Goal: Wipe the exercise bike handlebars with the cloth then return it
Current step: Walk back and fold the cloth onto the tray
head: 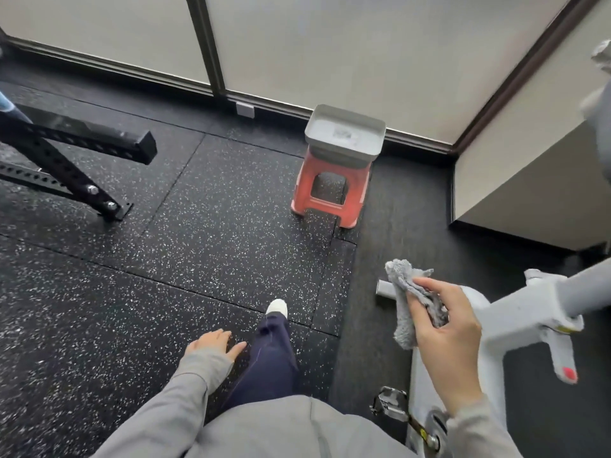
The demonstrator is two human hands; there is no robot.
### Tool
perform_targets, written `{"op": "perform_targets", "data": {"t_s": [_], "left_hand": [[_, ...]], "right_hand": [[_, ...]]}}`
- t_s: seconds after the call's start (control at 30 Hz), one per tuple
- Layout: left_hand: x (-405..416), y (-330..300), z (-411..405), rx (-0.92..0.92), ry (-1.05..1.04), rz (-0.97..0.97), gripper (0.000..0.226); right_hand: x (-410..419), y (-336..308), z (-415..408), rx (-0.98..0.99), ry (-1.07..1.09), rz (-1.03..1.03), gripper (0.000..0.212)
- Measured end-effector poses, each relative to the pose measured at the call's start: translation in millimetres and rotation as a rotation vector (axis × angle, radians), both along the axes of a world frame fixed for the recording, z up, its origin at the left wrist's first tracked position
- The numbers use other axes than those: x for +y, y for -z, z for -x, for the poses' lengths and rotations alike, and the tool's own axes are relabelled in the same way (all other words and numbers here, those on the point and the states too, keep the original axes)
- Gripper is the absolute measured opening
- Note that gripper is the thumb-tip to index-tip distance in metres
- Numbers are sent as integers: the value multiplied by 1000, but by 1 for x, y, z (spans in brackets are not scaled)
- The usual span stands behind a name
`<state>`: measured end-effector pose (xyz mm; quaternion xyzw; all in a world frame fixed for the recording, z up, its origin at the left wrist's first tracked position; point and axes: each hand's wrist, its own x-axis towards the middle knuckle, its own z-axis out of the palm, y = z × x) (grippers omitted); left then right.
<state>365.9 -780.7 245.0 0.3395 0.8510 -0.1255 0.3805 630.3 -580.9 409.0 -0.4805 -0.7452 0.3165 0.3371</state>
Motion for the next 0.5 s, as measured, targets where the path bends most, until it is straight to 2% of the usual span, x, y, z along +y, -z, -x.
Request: {"op": "perform_targets", "data": {"t_s": [0.1,0.33,0.5], "left_hand": [[25,9,47,15,-12,44,61],[104,4,144,-11,-43,5,61],[159,-4,180,-58,-21,13,62]], "right_hand": [[31,0,48,-10,-12,-43,27],[99,-10,149,42,-13,-55,25],[141,-10,185,51,41,-53,26]]}}
